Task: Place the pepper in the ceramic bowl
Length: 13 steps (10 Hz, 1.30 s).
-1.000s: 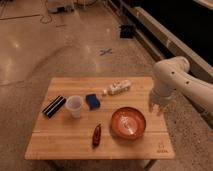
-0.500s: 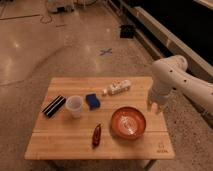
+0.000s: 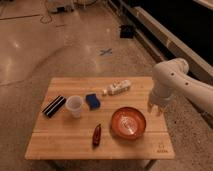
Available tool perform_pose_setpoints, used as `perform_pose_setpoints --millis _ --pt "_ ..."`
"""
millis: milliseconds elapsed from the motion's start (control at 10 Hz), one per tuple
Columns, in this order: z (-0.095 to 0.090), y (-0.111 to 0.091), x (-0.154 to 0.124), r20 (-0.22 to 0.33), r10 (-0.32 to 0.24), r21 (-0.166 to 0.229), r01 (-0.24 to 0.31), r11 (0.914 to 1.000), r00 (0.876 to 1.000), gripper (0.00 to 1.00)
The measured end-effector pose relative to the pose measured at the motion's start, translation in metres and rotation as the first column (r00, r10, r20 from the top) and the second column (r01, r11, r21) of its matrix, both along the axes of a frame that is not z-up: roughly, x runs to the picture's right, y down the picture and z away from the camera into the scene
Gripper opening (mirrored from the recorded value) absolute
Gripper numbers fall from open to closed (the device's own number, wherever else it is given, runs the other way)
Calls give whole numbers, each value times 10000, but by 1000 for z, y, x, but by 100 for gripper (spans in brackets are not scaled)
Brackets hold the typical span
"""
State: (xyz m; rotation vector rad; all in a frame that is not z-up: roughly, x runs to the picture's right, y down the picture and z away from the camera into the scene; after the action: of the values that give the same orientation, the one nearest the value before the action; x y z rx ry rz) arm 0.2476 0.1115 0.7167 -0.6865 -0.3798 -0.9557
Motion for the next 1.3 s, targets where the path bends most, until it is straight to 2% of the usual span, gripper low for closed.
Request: perform_pose_setpoints --millis 200,300,600,800,1000,1200,1300 --pt "-8 20 8 17 12 21 -12 10000 10000 41" --pt "-14 23 4 94 -10 46 9 10000 10000 41" --pt "-3 14 -6 85 -56 13 56 10000 9999 41" --pt "-8 21 0 31 -69 -33 69 10000 10000 41" --pt "-10 28 -14 61 -163 -85 163 9998 9998 41" --pt "-7 24 -28 61 -166 -57 166 9998 9998 41" --pt "-7 22 -23 3 -168 -68 168 9998 9999 41"
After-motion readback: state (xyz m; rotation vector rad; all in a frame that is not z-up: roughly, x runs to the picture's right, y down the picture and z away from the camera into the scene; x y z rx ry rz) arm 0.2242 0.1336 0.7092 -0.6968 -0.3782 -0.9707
